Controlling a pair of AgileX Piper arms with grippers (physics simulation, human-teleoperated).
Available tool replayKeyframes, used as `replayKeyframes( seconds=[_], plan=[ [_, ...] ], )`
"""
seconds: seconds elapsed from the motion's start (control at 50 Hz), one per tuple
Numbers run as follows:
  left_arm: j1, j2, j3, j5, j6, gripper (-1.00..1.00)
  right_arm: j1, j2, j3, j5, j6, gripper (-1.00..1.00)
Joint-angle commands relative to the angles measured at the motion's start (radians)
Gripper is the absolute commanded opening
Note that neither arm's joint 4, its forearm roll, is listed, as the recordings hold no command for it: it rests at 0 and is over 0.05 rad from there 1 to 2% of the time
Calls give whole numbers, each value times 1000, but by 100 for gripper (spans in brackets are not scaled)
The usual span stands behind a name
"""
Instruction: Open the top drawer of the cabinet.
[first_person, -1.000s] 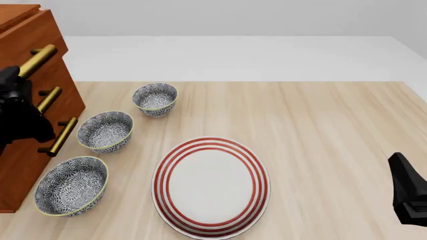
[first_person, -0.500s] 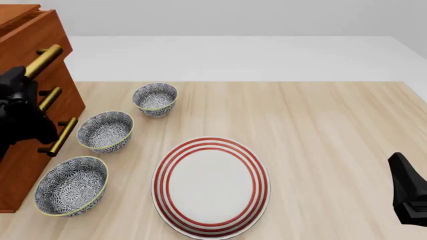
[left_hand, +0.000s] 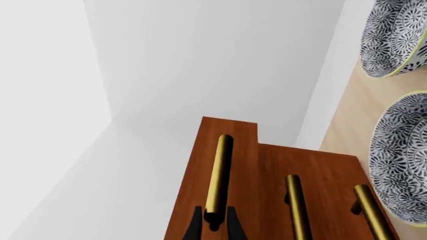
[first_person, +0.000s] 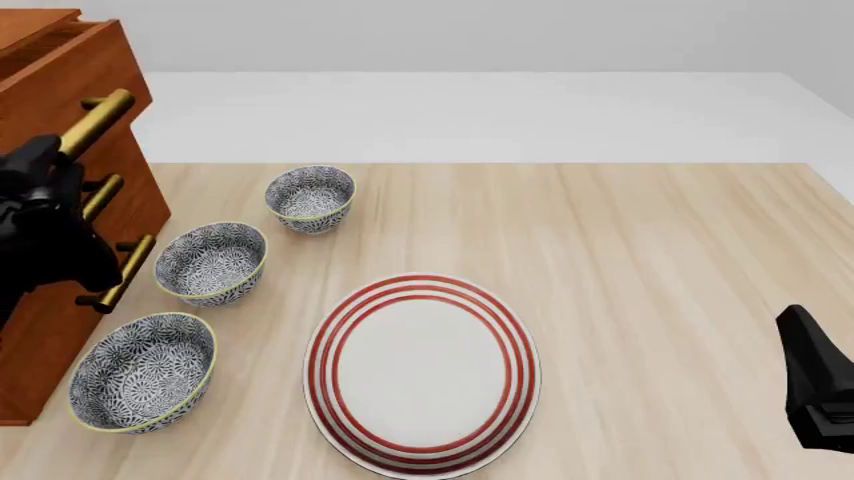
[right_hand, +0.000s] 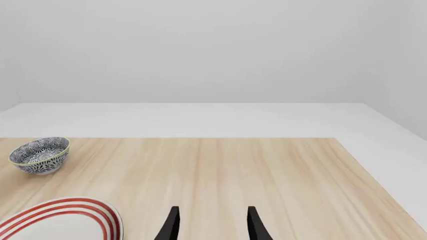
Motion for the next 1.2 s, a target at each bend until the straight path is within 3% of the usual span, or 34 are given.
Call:
replayKeyframes(
  seconds=[0.02, 1.2],
  plan=[
    [2, -46, 38, 11, 6, -100, 0, 0, 0, 0, 0, 100],
    [-21, -72, 44, 25, 11, -100, 0, 0, 0, 0, 0, 100]
  ],
)
